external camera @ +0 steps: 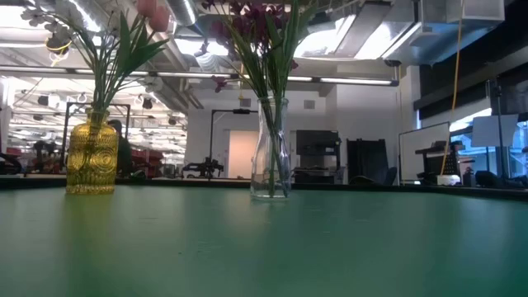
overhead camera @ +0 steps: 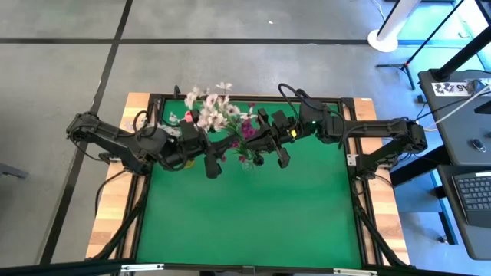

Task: Sort flowers into vase by color
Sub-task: Put the white flowers into the yellow vase

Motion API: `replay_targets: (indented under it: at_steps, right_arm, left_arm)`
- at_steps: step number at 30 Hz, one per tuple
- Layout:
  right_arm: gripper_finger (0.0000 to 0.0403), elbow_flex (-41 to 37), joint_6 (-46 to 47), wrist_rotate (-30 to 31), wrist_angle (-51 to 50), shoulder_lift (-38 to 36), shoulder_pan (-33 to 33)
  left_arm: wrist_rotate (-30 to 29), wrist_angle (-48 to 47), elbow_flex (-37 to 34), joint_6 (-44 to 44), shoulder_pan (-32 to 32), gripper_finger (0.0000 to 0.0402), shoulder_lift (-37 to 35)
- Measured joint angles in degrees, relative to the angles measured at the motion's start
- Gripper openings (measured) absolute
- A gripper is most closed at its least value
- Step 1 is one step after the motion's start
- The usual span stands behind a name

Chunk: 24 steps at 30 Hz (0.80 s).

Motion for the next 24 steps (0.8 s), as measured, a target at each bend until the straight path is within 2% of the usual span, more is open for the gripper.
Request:
replay_targets:
  at_steps: [5, 11, 14, 24]
  right_arm:
    - [0.0019, 0.00, -0.11, 0.12, -0.21, 0.00, 0.12]
    - [0.0013, 0.00, -0.50, 0.36, -0.22, 0.00, 0.12]
    - [0.0031, 0.00, -0.76, 0.68, -0.24, 0.00, 0.10]
    - [0.0135, -0.02, -0.39, 1.19, 1.54, -0.21, 0.21]
  left_arm:
    - [0.98, -0.43, 0.00, -0.08, 0.01, 0.0146, 0.02]
    - [3.13, -0.43, 0.00, -0.22, 0.00, 0.0059, 0.02]
    - [4.05, -0.43, 0.00, -0.28, 0.00, 0.0017, 0.03]
    - [2.45, -0.43, 0.00, 0.54, -1.69, 0.0008, 0.04]
